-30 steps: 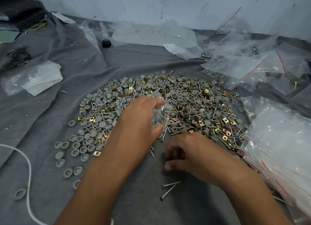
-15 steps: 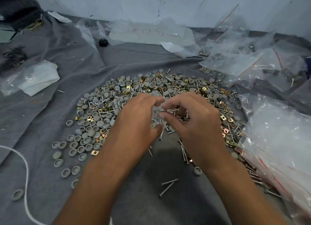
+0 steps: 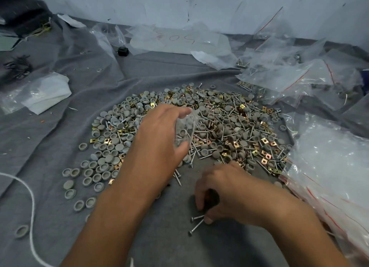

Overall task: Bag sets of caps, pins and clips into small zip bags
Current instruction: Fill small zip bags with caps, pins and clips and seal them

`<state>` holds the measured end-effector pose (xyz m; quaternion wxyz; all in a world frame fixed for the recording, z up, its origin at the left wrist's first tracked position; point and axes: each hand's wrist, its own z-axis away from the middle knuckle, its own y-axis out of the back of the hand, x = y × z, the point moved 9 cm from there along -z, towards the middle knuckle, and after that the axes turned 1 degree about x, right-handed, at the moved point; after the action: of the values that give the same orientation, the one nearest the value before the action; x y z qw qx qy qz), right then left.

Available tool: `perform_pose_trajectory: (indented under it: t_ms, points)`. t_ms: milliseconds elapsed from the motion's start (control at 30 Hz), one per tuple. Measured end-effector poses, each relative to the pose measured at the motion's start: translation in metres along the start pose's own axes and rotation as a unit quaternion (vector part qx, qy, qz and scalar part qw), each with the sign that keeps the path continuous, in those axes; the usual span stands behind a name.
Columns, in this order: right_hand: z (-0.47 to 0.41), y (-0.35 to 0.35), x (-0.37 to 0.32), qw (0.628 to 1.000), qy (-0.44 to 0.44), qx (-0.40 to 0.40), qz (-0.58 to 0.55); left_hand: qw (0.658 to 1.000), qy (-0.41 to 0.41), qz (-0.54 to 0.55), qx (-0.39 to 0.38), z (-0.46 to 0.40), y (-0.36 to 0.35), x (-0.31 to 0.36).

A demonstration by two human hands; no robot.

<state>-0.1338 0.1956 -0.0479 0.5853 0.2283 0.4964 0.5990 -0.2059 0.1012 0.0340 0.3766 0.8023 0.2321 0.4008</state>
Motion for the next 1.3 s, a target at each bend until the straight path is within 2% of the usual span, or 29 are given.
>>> perform_pose_trajectory:
  t_ms: [133,267,600,767,967,1033,1100,1200,1300]
  points:
    - [0.003,-0.006,-0.003,1.000,0.014,-0.002,-0.015,1.000,0.001,-0.005,-0.002,0.000,-0.001,-0.003]
    - [0.006,0.001,-0.005,0.998,0.021,0.038,-0.049,1.000,0.005,-0.005,-0.003,-0.001,-0.001,-0.004]
    - [0.006,0.008,-0.024,0.997,0.029,0.074,-0.014,1.000,0.013,-0.002,-0.004,-0.002,0.001,-0.005]
    - [0.008,0.001,-0.036,0.999,0.031,0.042,-0.011,0.999,0.037,0.011,0.017,-0.002,0.007,-0.012]
    - [0.005,0.002,-0.035,0.998,0.030,0.060,0.003,0.999,0.024,-0.015,0.045,-0.001,0.012,-0.006]
    - [0.006,0.007,-0.030,0.995,0.033,0.086,-0.036,0.998,0.009,-0.020,0.060,0.000,0.015,-0.003]
    - [0.007,0.020,-0.016,0.983,0.021,0.130,-0.126,0.998,0.003,-0.022,0.058,0.001,0.016,-0.001]
    - [0.020,0.054,0.013,0.912,0.023,0.292,-0.286,0.999,0.001,-0.020,0.034,0.000,0.011,0.000]
    - [0.036,0.082,0.015,0.853,0.062,0.442,-0.270,1.000,0.000,-0.019,-0.006,0.002,0.003,0.004]
